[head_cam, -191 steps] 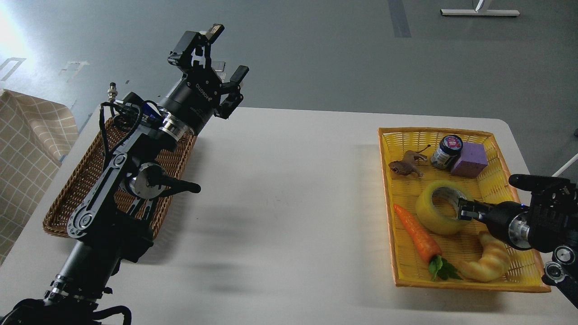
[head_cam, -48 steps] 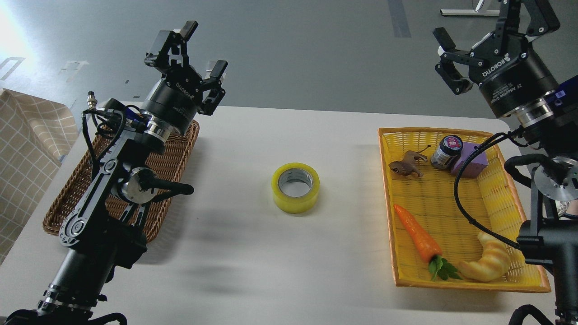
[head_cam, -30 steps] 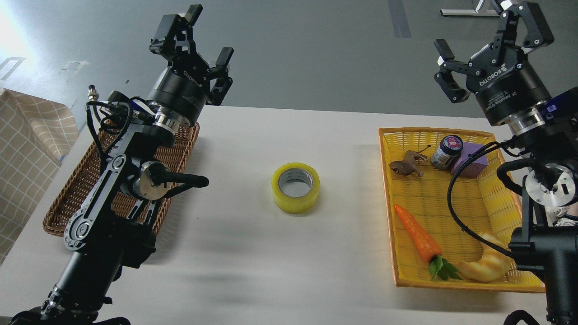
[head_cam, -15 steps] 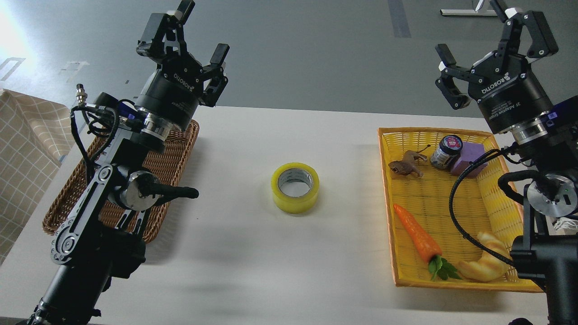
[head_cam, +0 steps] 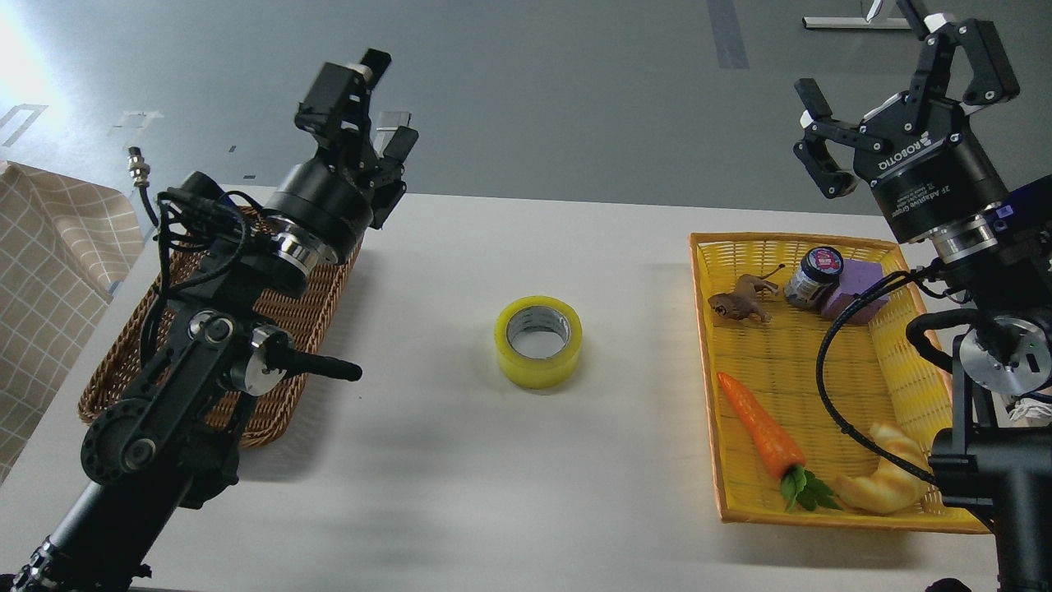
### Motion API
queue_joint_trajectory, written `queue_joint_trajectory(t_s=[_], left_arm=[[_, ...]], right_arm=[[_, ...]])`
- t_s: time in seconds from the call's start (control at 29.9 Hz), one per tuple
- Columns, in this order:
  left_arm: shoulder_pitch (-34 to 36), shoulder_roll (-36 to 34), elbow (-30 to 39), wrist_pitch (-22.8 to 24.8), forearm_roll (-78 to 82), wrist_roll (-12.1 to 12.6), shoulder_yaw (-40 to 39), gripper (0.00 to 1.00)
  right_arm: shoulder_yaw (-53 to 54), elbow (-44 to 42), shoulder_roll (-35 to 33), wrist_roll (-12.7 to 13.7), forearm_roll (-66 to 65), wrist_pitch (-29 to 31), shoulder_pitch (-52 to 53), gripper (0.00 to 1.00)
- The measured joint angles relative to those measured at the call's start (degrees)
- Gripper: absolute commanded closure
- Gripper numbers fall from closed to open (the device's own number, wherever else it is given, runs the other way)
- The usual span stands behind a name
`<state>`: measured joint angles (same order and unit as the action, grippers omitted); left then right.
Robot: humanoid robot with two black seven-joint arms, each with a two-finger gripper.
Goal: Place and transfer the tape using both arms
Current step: 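Reach the left gripper toward the tape roll on the table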
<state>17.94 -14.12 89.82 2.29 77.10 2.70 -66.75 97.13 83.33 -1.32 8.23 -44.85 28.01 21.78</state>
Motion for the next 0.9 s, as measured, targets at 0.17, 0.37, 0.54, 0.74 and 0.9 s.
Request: queue_joint_trajectory(t_s=[0.17, 0.37, 0.54, 0.74, 0.9], left_arm=[[0.05, -3.19, -0.17, 0.02, 27.9, 1.22, 2.59, 0.02], [0.21, -8.4, -0.47, 0.62, 35.45, 0.92, 5.63, 0.02], [4.57, -12.46, -0.06, 1.69, 36.47, 1.33, 15.07, 0.02], [11.81, -11.67, -2.57, 1.83, 38.57, 8.48, 23.52, 0.03], [15.99, -6.22, -10.07, 1.84, 39.4, 11.53, 28.56, 0.03]], right_arm=[[-0.1, 0.26, 0.04, 0.2, -0.03, 0.0, 0.58, 0.0], [-0.01, 0.8, 0.32, 0.24, 0.02, 0.0, 0.83, 0.0], [-0.51, 3.48, 0.34, 0.68, 0.03, -0.03, 1.01, 0.0], [-0.96, 5.3, 0.09, 1.82, 0.03, -0.93, 3.41, 0.0], [-1.04, 5.94, 0.11, 1.96, 0.03, -0.99, 3.83, 0.0]])
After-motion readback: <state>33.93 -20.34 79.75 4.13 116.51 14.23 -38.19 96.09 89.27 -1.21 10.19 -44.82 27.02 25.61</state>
